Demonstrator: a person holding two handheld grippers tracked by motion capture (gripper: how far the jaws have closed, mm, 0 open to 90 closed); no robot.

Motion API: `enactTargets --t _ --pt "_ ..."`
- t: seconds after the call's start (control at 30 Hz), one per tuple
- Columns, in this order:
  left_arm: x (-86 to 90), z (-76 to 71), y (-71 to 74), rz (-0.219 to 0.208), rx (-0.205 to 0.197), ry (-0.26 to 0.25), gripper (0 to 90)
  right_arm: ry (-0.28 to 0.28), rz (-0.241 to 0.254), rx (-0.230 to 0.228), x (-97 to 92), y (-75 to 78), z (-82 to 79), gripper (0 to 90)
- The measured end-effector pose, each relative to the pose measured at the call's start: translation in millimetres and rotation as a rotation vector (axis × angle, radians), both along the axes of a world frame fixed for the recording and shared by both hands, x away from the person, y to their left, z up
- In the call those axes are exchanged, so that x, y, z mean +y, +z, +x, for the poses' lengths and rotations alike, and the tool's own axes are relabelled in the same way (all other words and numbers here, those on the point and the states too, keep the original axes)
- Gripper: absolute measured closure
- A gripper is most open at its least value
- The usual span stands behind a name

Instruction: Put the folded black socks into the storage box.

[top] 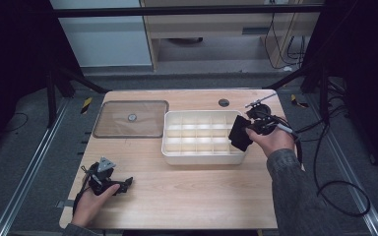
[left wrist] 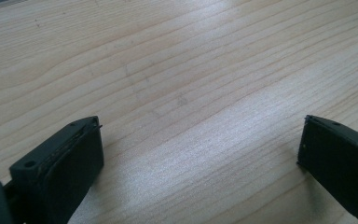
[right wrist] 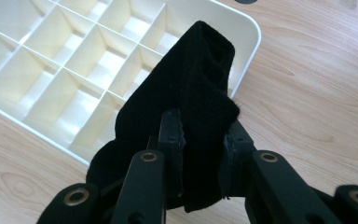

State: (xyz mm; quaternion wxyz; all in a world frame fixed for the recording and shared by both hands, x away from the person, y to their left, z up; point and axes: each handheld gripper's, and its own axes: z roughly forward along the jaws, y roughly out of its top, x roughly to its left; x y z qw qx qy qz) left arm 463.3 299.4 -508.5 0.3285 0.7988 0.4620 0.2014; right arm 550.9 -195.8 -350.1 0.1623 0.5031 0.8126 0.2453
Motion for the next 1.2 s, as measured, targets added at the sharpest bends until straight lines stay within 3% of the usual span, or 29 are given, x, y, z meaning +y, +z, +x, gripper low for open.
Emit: enactTargets --t 0.23,0.6,0.9,1.2 --pt "0.1 -0.3 0.0 0.001 0.000 0.000 0.0 -0.003 -0.028 0.023 5.6 -12.5 4.2 74.5" --pt "-0.2 -0.1 0.0 0.001 0.000 0.003 0.0 -0.007 -0.069 0.035 13.9 -19.3 11.3 74.4" --pt "0.1 -0.2 0.0 0.002 0.000 0.001 0.0 0.002 -0.144 0.059 19.3 -32.6 18.7 74.4" --pt "0.3 0.3 0.2 0.006 0.002 -0.003 0.0 0.008 -0.185 0.065 28.3 -40.5 19.6 74.6"
